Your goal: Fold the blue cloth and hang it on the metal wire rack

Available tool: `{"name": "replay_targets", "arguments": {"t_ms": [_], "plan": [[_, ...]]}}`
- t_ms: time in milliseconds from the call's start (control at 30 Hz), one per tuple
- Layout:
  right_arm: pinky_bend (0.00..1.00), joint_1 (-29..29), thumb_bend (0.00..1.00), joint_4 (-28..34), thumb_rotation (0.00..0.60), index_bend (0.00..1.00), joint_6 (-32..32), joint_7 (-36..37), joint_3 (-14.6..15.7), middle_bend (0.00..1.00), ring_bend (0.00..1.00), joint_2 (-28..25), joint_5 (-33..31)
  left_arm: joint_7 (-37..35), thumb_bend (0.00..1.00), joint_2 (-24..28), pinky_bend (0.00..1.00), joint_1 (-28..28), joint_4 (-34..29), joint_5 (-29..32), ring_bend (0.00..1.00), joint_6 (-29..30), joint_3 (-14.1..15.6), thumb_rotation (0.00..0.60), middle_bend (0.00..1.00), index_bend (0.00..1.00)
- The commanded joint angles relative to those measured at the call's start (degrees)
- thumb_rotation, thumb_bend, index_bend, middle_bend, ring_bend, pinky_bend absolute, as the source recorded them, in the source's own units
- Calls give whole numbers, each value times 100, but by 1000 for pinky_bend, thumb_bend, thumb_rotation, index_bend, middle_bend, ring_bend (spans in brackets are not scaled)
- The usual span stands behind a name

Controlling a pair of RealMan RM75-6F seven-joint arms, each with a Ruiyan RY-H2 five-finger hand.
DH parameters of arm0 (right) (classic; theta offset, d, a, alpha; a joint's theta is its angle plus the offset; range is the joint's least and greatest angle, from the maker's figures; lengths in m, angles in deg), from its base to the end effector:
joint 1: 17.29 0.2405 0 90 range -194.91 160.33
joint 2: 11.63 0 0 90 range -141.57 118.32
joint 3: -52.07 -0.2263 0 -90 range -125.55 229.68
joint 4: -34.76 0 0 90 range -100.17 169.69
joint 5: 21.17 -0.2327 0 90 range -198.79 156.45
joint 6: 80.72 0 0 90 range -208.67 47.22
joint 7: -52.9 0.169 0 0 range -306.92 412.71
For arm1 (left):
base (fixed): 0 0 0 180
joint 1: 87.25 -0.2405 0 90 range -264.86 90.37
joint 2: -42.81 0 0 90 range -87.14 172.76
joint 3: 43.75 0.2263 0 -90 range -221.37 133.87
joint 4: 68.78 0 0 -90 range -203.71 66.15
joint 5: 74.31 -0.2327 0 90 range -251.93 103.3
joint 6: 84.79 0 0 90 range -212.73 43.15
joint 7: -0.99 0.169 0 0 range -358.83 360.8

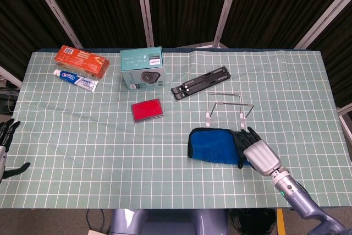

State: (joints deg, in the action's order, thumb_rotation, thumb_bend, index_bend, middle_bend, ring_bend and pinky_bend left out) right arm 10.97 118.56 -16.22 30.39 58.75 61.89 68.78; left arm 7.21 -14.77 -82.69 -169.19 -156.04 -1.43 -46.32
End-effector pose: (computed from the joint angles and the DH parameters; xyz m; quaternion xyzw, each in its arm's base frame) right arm -0.2439 -0.2630 0.0079 0.8425 -0.1941 0.2377 0.4428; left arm -0.2888 0.2009 0.1435 -0.5961 -0.3910 -0.3408 0.6129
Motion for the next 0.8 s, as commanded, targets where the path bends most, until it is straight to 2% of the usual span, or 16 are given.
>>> {"name": "replay_targets", "arguments": {"t_ms": [33,400,667,800], "plan": [[0,-37,154,-494,600,362,75,104,56,19,0,235,296,43,0,-20,0,19,1,40,0,-39,-7,600,0,0],[0,20,165,-1360,600,384,39,132,22,28,0,707,609,40,0,-43,0,32,60,151,0,-85,-35,600,0,0],[0,7,314,-1808,600,472,99,581,-3,59,0,937,694,57,0,-62,0,47,94,190,0,-118,-42,600,0,0],[0,-11,334,-1863,600,526,115,734,-17,75,0,960,680,71,0,-72,0,52,96,199,0,-129,-41,600,0,0]]}}
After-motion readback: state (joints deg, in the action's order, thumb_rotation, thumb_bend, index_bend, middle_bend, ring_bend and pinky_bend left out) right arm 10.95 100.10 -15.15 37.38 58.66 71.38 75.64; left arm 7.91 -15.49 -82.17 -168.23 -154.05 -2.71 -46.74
